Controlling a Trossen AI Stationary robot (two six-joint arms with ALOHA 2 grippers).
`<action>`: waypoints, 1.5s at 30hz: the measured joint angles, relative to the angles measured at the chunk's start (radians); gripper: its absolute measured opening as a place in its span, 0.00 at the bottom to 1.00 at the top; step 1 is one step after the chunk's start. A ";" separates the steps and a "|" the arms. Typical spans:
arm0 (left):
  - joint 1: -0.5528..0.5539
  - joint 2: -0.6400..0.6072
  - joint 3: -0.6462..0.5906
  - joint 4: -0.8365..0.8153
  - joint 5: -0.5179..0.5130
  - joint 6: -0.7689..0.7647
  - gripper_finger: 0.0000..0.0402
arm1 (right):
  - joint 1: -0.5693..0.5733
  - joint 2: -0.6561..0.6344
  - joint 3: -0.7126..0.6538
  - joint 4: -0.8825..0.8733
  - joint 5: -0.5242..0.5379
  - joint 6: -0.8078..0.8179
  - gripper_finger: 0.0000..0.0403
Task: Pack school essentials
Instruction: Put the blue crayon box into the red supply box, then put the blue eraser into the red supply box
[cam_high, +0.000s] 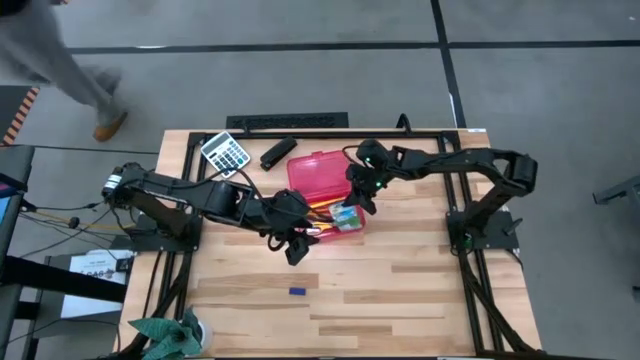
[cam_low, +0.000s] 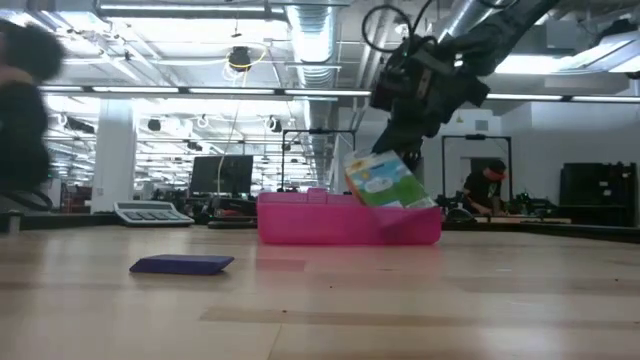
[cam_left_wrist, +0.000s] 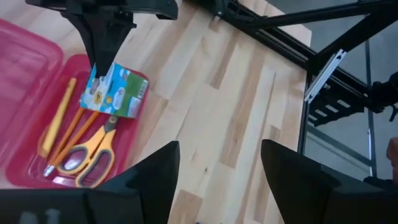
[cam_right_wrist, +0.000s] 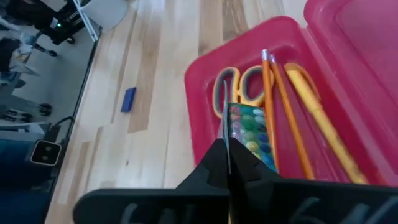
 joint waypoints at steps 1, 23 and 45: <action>0.000 0.000 0.000 -0.001 -0.001 0.000 0.55 | -0.001 0.012 0.001 0.003 -0.001 0.000 0.00; 0.018 0.000 0.000 -0.018 -0.123 0.005 0.55 | -0.033 0.043 0.000 -0.279 0.154 -0.124 0.46; -0.291 0.001 -0.448 0.294 -0.149 -0.040 0.55 | 0.425 -0.358 0.001 -0.211 0.538 0.149 0.58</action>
